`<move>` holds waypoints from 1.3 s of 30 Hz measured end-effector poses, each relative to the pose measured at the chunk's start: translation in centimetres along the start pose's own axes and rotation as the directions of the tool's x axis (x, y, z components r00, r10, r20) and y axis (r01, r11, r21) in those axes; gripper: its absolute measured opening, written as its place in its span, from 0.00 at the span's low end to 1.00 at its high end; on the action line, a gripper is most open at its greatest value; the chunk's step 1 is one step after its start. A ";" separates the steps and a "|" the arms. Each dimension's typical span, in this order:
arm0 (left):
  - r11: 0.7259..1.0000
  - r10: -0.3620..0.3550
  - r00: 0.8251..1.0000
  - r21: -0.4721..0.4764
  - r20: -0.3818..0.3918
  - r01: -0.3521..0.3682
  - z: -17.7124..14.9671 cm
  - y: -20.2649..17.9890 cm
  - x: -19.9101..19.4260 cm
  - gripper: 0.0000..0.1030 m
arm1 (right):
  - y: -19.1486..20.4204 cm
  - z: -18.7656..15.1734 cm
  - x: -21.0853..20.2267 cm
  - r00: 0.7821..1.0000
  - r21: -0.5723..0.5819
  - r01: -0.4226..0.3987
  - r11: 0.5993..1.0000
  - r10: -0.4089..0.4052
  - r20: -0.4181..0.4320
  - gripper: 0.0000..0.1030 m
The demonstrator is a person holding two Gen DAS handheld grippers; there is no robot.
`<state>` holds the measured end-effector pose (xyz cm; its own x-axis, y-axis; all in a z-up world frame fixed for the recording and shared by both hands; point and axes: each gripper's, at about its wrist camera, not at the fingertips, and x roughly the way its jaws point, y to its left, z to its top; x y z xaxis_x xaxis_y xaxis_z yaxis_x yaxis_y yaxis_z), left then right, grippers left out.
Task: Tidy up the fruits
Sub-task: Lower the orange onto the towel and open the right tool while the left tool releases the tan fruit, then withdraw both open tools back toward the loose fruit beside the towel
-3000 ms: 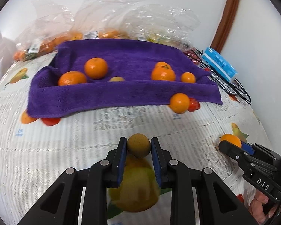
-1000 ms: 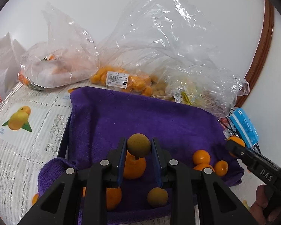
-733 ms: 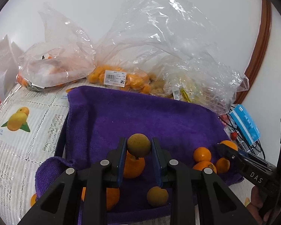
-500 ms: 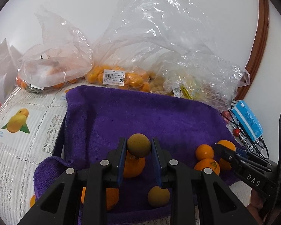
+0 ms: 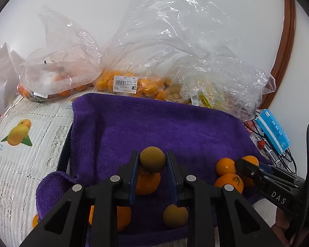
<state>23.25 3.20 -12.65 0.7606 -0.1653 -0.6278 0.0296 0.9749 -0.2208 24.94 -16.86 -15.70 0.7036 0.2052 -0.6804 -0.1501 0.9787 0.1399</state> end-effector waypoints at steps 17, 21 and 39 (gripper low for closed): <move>1.000 0.008 1.000 0.006 0.001 -0.008 -0.1 -0.2 0.1 0.24 | 0.1 0.1 -0.3 1.000 -0.005 -0.003 1.000 0.003 0.011 0.32; 1.000 0.007 1.000 0.006 0.000 -0.007 0.0 -0.2 0.1 0.24 | 0.1 0.0 -0.5 1.000 -0.011 0.000 1.000 0.001 0.017 0.32; 0.999 -0.036 0.999 -0.004 0.006 0.036 0.2 -0.2 -0.7 0.50 | -0.1 0.3 -0.9 1.000 -0.009 0.009 1.000 -0.009 0.010 0.61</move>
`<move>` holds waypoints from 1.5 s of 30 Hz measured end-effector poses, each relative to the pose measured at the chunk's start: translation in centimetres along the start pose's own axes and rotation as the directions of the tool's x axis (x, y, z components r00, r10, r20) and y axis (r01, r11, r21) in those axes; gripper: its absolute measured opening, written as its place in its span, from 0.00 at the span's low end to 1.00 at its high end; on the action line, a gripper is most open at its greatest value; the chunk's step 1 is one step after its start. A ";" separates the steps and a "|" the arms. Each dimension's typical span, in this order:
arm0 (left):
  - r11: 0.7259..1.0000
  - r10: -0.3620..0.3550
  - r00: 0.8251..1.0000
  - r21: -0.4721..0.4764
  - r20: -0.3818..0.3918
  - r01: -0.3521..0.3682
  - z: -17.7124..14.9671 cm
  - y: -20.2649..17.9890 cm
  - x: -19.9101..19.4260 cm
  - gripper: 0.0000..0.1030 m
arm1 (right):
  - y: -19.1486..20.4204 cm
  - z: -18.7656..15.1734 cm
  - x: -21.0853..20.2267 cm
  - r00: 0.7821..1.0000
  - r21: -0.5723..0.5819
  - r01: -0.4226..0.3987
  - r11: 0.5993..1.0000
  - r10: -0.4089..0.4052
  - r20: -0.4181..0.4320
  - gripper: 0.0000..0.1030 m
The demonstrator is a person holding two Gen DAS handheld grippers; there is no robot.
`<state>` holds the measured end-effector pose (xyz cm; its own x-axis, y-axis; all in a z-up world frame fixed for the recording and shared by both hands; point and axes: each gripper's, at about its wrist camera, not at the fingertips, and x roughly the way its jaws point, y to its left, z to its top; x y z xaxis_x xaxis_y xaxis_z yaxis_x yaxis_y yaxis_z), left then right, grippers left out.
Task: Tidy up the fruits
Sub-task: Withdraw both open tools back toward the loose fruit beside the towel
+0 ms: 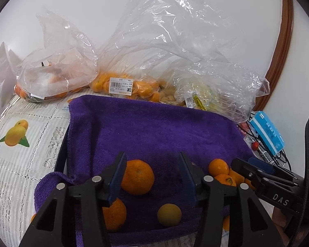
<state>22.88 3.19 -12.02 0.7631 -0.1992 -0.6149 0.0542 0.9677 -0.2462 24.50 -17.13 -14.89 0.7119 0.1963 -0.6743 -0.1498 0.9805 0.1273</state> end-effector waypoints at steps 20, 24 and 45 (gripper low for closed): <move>0.996 0.033 0.994 0.079 0.101 -0.041 -0.2 -1.8 -2.3 0.54 | 2.2 -0.4 -4.3 0.987 -0.117 0.076 0.990 -0.058 0.152 0.80; 0.994 0.015 0.994 0.106 0.107 -0.027 -0.1 -2.8 -3.2 0.54 | 2.4 -1.0 -5.9 0.983 -0.125 0.046 0.991 -0.023 0.181 0.80; 0.999 0.022 0.997 0.045 -0.077 -0.019 -4.4 0.1 -7.2 0.54 | -2.8 -7.3 -6.7 1.000 0.072 0.024 0.997 -0.025 0.005 0.46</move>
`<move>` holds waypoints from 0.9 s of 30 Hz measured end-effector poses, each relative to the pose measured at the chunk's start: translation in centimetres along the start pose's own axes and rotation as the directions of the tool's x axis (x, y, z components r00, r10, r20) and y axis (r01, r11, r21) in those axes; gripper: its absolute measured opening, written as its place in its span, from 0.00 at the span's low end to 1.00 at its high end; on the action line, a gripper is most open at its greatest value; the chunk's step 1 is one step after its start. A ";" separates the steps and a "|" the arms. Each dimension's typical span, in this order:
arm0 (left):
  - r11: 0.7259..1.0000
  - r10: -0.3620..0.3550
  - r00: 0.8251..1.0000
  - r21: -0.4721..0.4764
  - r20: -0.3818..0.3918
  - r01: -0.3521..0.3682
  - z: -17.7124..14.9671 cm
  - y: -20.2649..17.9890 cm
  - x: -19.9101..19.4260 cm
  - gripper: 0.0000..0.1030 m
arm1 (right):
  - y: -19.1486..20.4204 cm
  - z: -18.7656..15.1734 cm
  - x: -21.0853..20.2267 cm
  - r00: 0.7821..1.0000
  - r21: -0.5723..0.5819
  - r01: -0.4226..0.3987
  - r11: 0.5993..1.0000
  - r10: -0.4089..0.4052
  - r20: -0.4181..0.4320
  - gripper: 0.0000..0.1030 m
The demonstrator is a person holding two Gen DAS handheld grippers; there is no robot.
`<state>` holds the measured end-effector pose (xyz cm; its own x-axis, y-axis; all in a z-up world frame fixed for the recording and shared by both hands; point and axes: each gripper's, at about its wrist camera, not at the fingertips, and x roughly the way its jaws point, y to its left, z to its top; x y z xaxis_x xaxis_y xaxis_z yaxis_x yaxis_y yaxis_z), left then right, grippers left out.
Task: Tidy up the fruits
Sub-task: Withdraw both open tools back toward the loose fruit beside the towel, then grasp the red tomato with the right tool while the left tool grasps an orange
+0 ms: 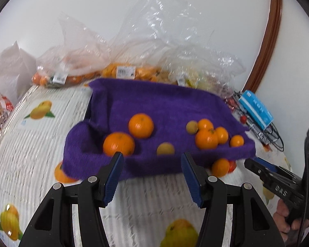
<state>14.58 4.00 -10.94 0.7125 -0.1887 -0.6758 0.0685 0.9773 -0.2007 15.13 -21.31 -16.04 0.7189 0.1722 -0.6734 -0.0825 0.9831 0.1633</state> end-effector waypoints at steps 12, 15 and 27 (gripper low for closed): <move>1.000 -0.011 0.998 0.006 -0.067 0.012 -1.5 0.4 1.8 0.54 | 2.1 -0.9 2.5 0.997 -0.090 -0.041 0.995 0.035 -0.072 0.36; 1.000 -0.018 0.998 0.017 -0.059 0.019 -1.5 0.2 1.7 0.54 | 2.2 -0.7 2.8 0.997 -0.093 -0.039 0.995 0.032 -0.075 0.35; 1.000 -0.010 0.997 0.025 -0.070 0.012 -1.6 0.2 1.9 0.54 | 3.3 0.0 4.3 0.996 -0.151 0.022 0.988 -0.035 -0.084 0.33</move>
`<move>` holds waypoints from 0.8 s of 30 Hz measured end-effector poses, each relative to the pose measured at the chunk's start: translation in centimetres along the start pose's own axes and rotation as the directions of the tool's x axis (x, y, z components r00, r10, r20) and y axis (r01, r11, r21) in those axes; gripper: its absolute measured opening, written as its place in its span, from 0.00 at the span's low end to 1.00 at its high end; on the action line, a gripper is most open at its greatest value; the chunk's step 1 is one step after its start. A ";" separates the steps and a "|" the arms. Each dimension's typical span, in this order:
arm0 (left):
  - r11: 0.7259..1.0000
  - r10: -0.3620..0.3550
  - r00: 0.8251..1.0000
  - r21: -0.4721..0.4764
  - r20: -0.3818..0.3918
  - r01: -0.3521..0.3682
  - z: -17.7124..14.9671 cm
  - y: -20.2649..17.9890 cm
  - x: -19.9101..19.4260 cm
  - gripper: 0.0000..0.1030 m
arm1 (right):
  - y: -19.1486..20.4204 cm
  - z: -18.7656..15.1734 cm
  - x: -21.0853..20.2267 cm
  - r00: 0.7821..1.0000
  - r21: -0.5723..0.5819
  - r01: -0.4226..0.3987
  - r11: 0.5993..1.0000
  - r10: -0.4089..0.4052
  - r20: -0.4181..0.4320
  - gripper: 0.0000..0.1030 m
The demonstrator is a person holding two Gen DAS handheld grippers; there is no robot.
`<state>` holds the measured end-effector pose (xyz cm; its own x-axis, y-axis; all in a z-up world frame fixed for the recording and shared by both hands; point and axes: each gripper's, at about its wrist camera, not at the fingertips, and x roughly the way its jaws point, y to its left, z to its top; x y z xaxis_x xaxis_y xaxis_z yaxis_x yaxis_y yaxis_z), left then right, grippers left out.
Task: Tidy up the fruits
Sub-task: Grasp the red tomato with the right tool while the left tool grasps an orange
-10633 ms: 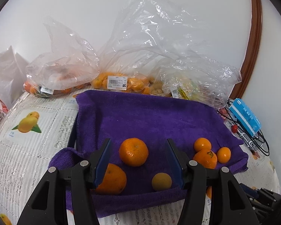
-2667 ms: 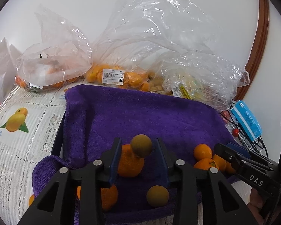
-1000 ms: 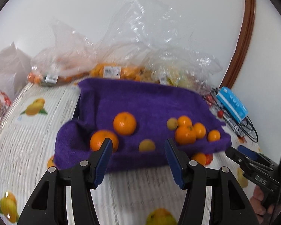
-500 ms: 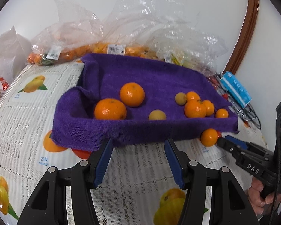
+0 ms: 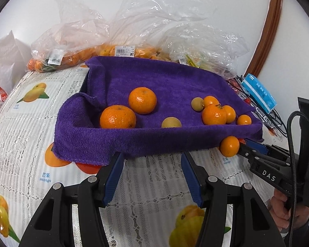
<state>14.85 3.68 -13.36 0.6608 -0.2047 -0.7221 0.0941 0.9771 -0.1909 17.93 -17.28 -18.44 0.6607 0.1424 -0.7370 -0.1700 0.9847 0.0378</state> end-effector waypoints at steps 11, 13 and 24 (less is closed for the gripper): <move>0.995 -0.091 0.995 0.029 -0.042 0.093 -0.6 -1.1 0.4 0.54 | -2.2 -0.8 -2.2 0.998 0.058 -0.022 0.998 0.018 0.062 0.25; 0.988 -0.148 0.985 0.034 -0.084 0.151 -0.8 -1.8 0.9 0.54 | -3.0 -1.2 -3.0 0.997 0.059 -0.004 0.998 -0.001 0.079 0.25; 0.983 -0.125 0.987 0.121 -0.103 0.137 -1.3 -9.0 3.2 0.54 | -7.8 -4.0 -6.3 0.989 0.100 0.053 0.994 -0.066 0.133 0.25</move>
<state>15.16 -5.83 -14.76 0.5635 -0.3304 -0.7572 0.2735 0.9395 -0.2065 12.17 -26.21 -16.75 0.7617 0.0890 -0.6418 -0.0609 0.9960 0.0658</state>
